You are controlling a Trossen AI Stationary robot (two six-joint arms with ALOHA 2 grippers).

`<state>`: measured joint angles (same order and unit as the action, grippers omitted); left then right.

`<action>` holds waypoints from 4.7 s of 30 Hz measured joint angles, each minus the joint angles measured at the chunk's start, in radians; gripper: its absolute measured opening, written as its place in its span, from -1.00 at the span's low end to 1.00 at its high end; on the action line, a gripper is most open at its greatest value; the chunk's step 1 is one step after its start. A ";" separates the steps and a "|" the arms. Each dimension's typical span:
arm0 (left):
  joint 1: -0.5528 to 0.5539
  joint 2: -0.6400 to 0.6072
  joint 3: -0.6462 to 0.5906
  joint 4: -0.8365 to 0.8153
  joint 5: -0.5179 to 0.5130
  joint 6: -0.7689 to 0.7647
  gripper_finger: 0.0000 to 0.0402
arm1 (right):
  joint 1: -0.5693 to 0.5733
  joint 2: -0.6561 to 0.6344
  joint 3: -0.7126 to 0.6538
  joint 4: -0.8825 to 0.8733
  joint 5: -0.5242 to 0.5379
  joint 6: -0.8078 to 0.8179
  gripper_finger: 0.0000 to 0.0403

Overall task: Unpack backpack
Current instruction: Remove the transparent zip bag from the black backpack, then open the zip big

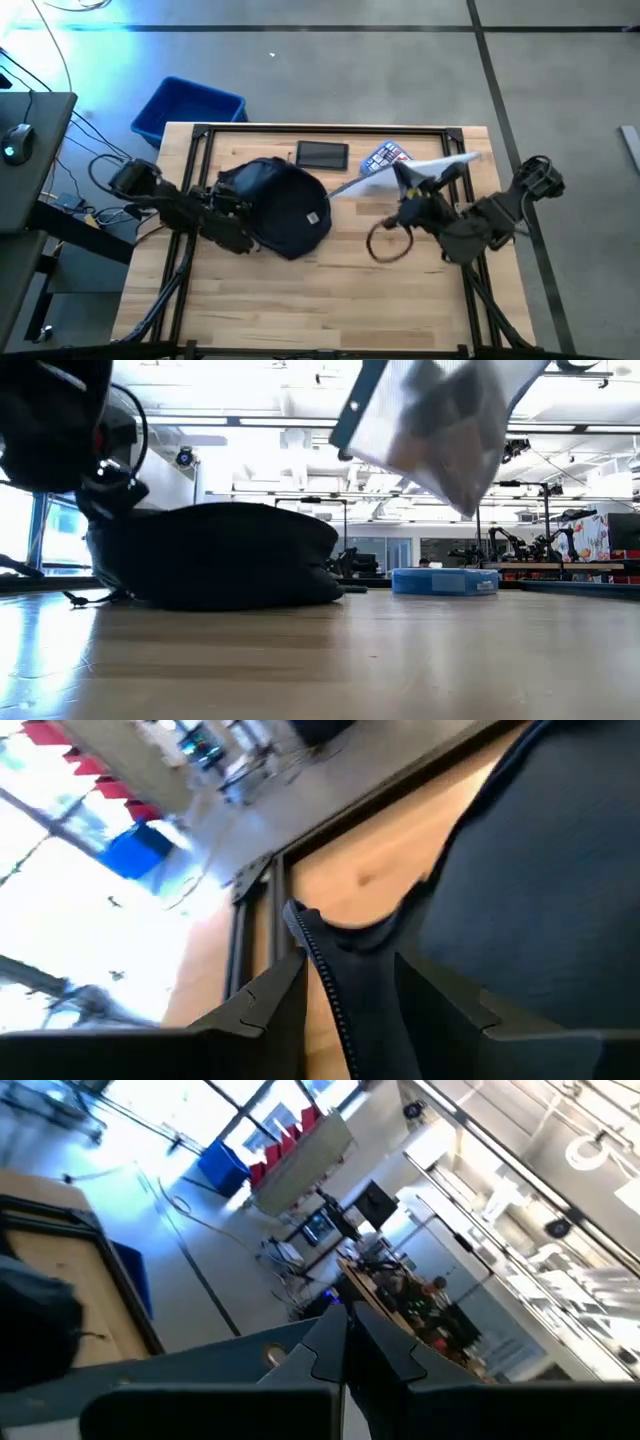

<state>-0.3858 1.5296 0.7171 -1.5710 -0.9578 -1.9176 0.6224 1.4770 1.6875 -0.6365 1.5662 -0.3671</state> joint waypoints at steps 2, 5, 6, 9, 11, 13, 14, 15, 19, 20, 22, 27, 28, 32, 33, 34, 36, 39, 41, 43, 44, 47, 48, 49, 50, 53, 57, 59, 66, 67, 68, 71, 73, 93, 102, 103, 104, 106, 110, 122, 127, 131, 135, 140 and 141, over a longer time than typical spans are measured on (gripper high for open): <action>-0.015 -0.045 0.020 0.003 -0.029 -0.003 -0.35 | 0.021 0.017 0.000 -0.151 -0.054 0.190 -1.00; -0.057 -0.130 0.074 0.004 -0.075 0.042 -0.35 | 0.033 0.046 0.000 -0.356 -0.214 0.483 -1.00; -0.075 -0.149 0.097 0.015 -0.090 0.064 -0.35 | 0.030 0.060 0.000 -0.409 -0.261 0.563 -1.00; -0.137 -0.194 0.160 0.103 -0.125 0.161 -0.35 | 0.028 0.118 0.000 -0.550 -0.307 0.727 -1.00; -0.168 -0.204 0.189 0.230 -0.160 0.254 -0.35 | 0.023 0.158 0.000 -0.630 -0.307 0.795 -1.00; -0.197 -0.203 0.199 0.415 -0.180 0.386 -0.35 | 0.012 0.193 0.000 -0.681 -0.310 0.847 -1.00; -0.206 -0.199 0.200 0.529 -0.182 0.474 -0.35 | 0.010 0.210 0.000 -0.702 -0.314 0.870 -1.00; -0.213 -0.191 0.200 0.646 -0.175 0.573 -0.35 | 0.008 0.226 0.000 -0.718 -0.318 0.890 -1.00; -0.227 -0.140 0.200 1.077 -0.071 0.944 -0.35 | 0.012 0.263 0.000 -0.736 -0.324 0.939 -1.00; -0.229 -0.121 0.200 1.170 -0.046 1.013 -0.35 | 0.013 0.268 0.000 -0.736 -0.334 0.946 -1.00; -0.233 -0.078 0.200 1.319 0.016 1.142 -0.35 | 0.017 0.272 0.000 -0.737 -0.355 0.959 -1.00; -0.218 0.063 0.200 1.569 0.182 1.383 -0.35 | 0.043 0.273 0.000 -0.738 -0.372 1.010 -1.00; -0.212 0.097 0.200 1.606 0.220 1.430 -0.35 | 0.049 0.273 0.000 -0.737 -0.373 1.018 -1.00; -0.179 0.226 0.200 1.722 0.282 1.545 -0.35 | 0.072 0.273 0.000 -0.737 -0.375 1.045 -1.00; -0.169 0.254 0.200 1.734 0.283 1.554 -0.35 | 0.077 0.273 0.000 -0.736 -0.375 1.057 -1.00; -0.158 0.278 0.200 1.733 0.284 1.553 -0.35 | 0.080 0.273 0.000 -0.736 -0.375 1.067 -1.00; -0.133 0.310 0.200 1.692 0.288 1.539 -0.35 | 0.089 0.273 0.000 -0.736 -0.375 1.070 -1.00; -0.100 0.314 0.200 1.510 0.264 1.407 -0.35 | 0.100 0.273 0.000 -0.736 -0.400 1.087 -1.00; -0.090 0.294 0.200 1.317 0.243 1.278 -0.37 | 0.105 0.273 0.000 -0.736 -0.411 1.104 -1.00; -0.089 0.268 0.200 1.114 0.218 1.128 -0.40 | 0.114 0.273 0.000 -0.736 -0.416 1.121 -1.00; -0.096 0.257 0.200 1.012 0.211 1.048 -0.42 | 0.118 0.273 0.000 -0.736 -0.420 1.131 -1.00; -0.143 0.229 0.200 0.728 0.209 0.821 -0.49 | 0.133 0.277 0.000 -0.734 -0.440 1.150 -1.00; -0.163 0.221 0.200 0.650 0.208 0.753 -0.51 | 0.137 0.281 0.000 -0.727 -0.450 1.152 -1.00; -0.185 0.214 0.200 0.588 0.209 0.694 -0.54 | 0.141 0.285 0.000 -0.716 -0.463 1.149 -1.00; -0.207 0.208 0.200 0.541 0.211 0.641 -0.56 | 0.144 0.294 0.000 -0.700 -0.481 1.143 -1.00; -0.272 0.192 0.200 0.486 0.228 0.532 -0.59 | 0.153 0.337 0.000 -0.609 -0.543 1.092 -1.00; -0.348 0.182 0.225 0.502 0.269 0.466 -0.60 | 0.161 0.432 0.000 -0.469 -0.661 1.019 -1.00; -0.381 0.182 0.252 0.504 0.273 0.436 -0.60 | 0.163 0.494 0.000 -0.424 -0.688 1.006 -1.00; -0.458 0.182 0.350 0.608 0.185 0.448 -0.60 | 0.132 0.659 0.000 -0.265 -0.584 1.059 -1.00; -0.464 0.182 0.357 0.634 0.151 0.469 -0.60 | 0.121 0.673 0.000 -0.219 -0.552 1.052 -1.00; -0.463 0.182 0.360 0.668 0.119 0.497 -0.60 | 0.107 0.685 0.000 -0.163 -0.523 1.034 -1.00; -0.456 0.182 0.361 0.768 0.039 0.573 -0.60 | 0.051 0.702 0.000 0.039 -0.571 0.876 -1.00; -0.444 0.182 0.361 0.827 0.030 0.616 -0.60 | 0.017 0.704 0.000 0.143 -0.715 0.716 -1.00; -0.460 0.182 0.360 1.173 0.082 0.881 -0.60 | -0.031 0.480 0.000 -0.060 -1.043 0.494 0.03; -0.442 0.218 0.361 1.690 0.320 1.322 -0.60 | -0.042 0.470 -0.181 -0.061 -1.426 0.625 -0.04; -0.436 0.237 0.361 1.729 0.360 1.326 -0.60 | -0.045 0.470 -0.226 -0.007 -1.477 0.629 -0.06; -0.427 0.258 0.361 1.753 0.401 1.328 -0.60 | -0.047 0.470 -0.266 0.040 -1.518 0.640 -0.07; -0.405 0.304 0.361 1.766 0.484 1.321 -0.60 | -0.049 0.470 -0.335 0.105 -1.528 0.681 -0.10; -0.352 0.394 0.359 1.738 0.572 1.291 -0.60 | -0.070 0.469 -0.443 0.216 -1.352 0.793 -0.15; -0.237 0.367 0.358 1.036 0.397 0.902 -0.78 | -0.050 0.464 -0.474 0.292 -1.132 0.873 -0.18; -0.304 0.327 0.394 1.069 0.427 1.038 -0.86 | 0.012 0.462 -0.425 0.310 -0.975 0.719 -0.18; -0.381 0.331 0.413 1.081 0.490 1.198 -0.88 | 0.046 0.462 -0.420 0.350 -0.928 0.653 -0.18; -0.456 0.338 0.419 1.241 0.442 1.443 -0.85 | 0.047 0.462 -0.419 0.357 -0.921 0.630 -0.18; -0.471 0.378 0.419 1.414 0.339 1.791 -0.68 | 0.030 0.462 -0.419 0.358 -0.922 0.648 -0.18; -0.471 0.386 0.419 1.421 0.337 1.847 -0.63 | 0.026 0.462 -0.419 0.357 -0.923 0.655 -0.18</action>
<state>-0.8563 1.9159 1.1362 -0.1497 -0.6205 -0.0709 0.6485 1.9388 1.2682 -0.2794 0.6431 0.2876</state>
